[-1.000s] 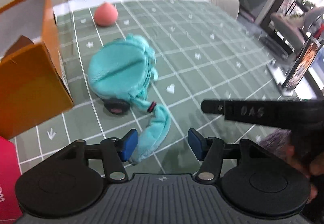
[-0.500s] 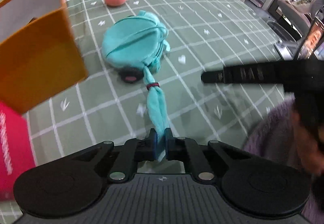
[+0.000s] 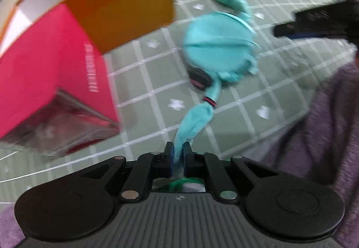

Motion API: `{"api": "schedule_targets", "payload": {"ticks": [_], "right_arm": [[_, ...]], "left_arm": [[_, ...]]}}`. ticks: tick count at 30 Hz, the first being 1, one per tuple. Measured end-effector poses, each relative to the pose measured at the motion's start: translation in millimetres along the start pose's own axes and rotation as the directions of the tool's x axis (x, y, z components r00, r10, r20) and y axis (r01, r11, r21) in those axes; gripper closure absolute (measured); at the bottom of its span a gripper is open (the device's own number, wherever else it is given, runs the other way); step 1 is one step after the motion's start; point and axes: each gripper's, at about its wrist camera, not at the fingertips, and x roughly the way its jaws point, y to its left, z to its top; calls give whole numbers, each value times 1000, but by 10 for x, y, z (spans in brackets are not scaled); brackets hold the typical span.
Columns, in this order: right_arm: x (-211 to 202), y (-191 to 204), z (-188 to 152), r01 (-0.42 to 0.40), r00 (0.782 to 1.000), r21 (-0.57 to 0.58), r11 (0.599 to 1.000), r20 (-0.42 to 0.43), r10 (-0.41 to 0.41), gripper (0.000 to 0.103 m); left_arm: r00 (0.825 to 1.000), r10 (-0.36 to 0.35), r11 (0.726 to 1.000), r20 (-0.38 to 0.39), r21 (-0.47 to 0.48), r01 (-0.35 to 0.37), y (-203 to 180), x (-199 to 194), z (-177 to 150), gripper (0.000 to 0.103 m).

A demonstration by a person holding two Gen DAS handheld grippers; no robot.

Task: Organize soft objects
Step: 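Grasp the teal pouch by its strap with the left tool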

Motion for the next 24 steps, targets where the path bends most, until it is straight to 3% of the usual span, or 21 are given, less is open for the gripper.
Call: {"api": "schedule_targets", "payload": {"ticks": [2, 5, 9, 12, 16, 24], "right_arm": [[-4, 16, -4, -6, 1000, -9, 1000, 0, 6, 74], [-12, 39, -15, -8, 1000, -20, 1000, -2, 8, 74], [-23, 32, -18, -6, 1000, -10, 1000, 2, 6, 74], [-52, -19, 3, 12, 1000, 21, 1000, 28, -12, 72], [-49, -53, 16, 2, 1000, 37, 999, 26, -3, 71], [-24, -62, 21, -15, 999, 48, 999, 34, 13, 69]], "left_arm": [[999, 17, 1000, 28, -10, -16, 40, -31, 54, 92], [995, -64, 998, 79, 3, 64, 44, -112, 142, 79], [970, -173, 984, 168, 75, 163, -43, -218, 246, 30], [945, -207, 971, 254, 169, 167, -165, -288, 321, 15], [931, -200, 961, 304, 245, 127, -357, -187, 443, 13], [942, -179, 961, 284, 255, 106, -575, 162, 544, 13]]}}
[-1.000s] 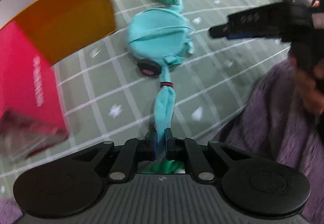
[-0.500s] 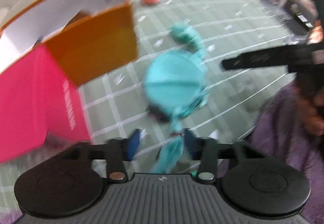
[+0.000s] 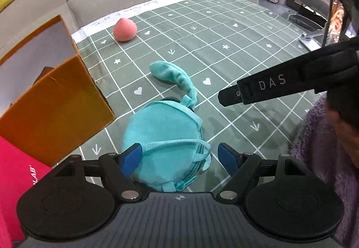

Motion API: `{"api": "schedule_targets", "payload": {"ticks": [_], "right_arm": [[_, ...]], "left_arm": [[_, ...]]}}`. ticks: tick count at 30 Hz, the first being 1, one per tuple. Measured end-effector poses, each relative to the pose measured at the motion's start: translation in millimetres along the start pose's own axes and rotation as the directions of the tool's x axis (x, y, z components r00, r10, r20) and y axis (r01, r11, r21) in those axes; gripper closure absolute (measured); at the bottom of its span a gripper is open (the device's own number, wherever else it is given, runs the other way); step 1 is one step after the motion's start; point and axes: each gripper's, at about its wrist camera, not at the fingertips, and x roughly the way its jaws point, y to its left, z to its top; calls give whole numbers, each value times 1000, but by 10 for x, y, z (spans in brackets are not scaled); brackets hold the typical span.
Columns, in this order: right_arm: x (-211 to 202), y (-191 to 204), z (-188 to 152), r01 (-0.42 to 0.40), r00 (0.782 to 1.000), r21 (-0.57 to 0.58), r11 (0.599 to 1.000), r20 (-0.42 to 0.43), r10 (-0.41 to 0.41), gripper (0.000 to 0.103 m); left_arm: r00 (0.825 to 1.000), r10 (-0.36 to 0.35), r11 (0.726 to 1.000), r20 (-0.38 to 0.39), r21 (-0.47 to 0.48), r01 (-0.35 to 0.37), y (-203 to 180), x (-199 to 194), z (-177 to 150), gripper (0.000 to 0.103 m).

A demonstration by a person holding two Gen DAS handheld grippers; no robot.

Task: Organize soft objects
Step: 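Grasp the teal pouch by its strap with the left tool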

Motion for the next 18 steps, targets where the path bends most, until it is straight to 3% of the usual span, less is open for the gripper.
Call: {"api": "schedule_targets", "payload": {"ticks": [5, 8, 13, 18], "right_arm": [[68, 15, -1, -4, 1000, -3, 1000, -16, 4, 69], [101, 9, 3, -9, 1000, 2, 1000, -29, 9, 69], [143, 12, -4, -12, 999, 0, 1000, -46, 12, 69], [178, 39, -15, -18, 998, -15, 1000, -59, 17, 69]], "left_arm": [[993, 115, 988, -15, 107, -113, -179, 84, -29, 12], [989, 150, 979, -4, 142, -148, -239, 161, -58, 15], [991, 134, 983, 18, 126, -136, -224, 161, -54, 45], [989, 139, 981, 55, 132, -146, -240, 68, -69, 60]]}}
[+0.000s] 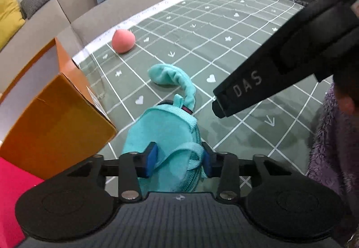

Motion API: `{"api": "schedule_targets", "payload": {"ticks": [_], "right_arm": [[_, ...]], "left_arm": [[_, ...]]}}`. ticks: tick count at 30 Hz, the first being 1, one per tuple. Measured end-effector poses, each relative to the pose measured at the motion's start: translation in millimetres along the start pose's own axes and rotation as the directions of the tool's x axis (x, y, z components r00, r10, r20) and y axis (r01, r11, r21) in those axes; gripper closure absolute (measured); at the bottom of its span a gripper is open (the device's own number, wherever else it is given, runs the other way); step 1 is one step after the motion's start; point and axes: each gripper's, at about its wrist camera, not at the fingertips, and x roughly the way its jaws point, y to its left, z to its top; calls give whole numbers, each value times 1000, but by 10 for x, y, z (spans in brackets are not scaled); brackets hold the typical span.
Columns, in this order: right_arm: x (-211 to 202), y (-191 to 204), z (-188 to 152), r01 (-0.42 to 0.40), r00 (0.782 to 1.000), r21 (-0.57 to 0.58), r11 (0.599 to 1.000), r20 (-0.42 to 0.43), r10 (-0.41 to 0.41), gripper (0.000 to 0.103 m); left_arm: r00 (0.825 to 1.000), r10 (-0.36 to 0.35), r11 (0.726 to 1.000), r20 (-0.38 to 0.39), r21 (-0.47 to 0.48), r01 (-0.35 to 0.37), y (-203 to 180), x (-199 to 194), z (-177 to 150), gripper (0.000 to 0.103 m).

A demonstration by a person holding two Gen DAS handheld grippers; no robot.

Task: Organize soft objects
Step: 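Grasp the teal pouch by its strap with the left tool, then lift the teal pouch with the left tool while the right grasps the pink ball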

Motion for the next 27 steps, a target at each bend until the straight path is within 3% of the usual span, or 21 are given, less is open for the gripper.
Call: {"api": "schedule_targets", "payload": {"ticks": [7, 13, 18, 20, 23, 27], "right_arm": [[-76, 21, 2, -8, 1000, -14, 1000, 26, 8, 69], [-218, 116, 59, -15, 998, -52, 999, 68, 19, 66], [-242, 244, 308, -10, 991, -182, 983, 131, 35, 59], [-196, 269, 486, -11, 985, -253, 967, 164, 54, 58], [-62, 289, 787, -12, 978, -369, 929, 191, 88, 44], [214, 369, 1184, 21, 979, -539, 842, 181, 92, 42]], "left_arm": [[999, 8, 997, 42, -83, -4, 223, -235, 112, 80], [998, -30, 984, 57, -177, 39, 528, -367, 297, 81], [995, -86, 951, 47, -293, 96, 781, -348, 498, 81], [993, -115, 929, 18, -352, 114, 882, -296, 582, 81], [985, -173, 897, -14, -416, 151, 986, -239, 699, 81], [979, -202, 884, -28, -435, 170, 1058, -139, 852, 81]]}}
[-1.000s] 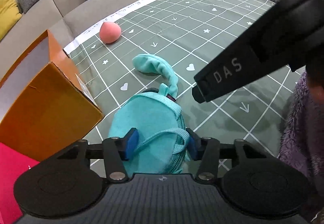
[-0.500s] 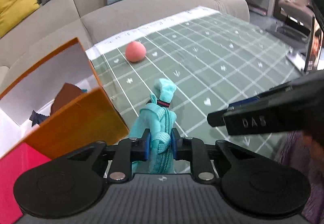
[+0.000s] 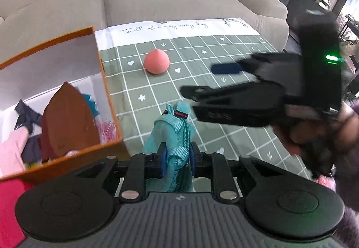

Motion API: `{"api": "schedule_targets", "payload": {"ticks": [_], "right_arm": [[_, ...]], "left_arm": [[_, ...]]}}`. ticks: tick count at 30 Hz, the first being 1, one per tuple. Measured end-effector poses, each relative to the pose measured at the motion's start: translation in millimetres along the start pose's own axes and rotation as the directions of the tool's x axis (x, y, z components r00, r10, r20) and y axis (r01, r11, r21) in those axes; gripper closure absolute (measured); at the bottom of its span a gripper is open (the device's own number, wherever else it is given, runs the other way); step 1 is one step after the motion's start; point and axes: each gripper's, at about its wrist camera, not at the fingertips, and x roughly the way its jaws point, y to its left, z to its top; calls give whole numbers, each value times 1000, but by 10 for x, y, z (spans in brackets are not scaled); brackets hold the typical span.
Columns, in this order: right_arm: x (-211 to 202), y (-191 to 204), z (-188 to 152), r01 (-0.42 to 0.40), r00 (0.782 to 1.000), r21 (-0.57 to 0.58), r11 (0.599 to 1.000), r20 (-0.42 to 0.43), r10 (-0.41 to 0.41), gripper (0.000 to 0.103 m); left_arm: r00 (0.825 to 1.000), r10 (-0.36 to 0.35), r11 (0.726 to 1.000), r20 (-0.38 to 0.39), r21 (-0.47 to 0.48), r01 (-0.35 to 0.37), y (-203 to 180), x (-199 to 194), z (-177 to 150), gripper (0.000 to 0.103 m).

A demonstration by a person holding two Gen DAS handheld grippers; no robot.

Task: Organize soft objects
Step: 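Lift the teal pouch with the left tool while the right grasps the pink ball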

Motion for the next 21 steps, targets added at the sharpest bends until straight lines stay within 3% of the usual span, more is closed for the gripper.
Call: {"api": "schedule_targets", "payload": {"ticks": [8, 14, 21], "right_arm": [[729, -166, 407, -32, 998, -228, 973, -55, 20, 37], [1158, -168, 550, -48, 995, -276, 960, -99, 21, 39], [1380, -101, 535, -5, 994, -308, 951, -109, -30, 53]], "left_arm": [[999, -37, 998, -34, -48, 35, 102, 210, 204, 81], [998, -58, 996, -38, -73, 55, 161, 285, 217, 81], [997, -76, 994, -32, -80, 73, 212, 268, 184, 81]]}}
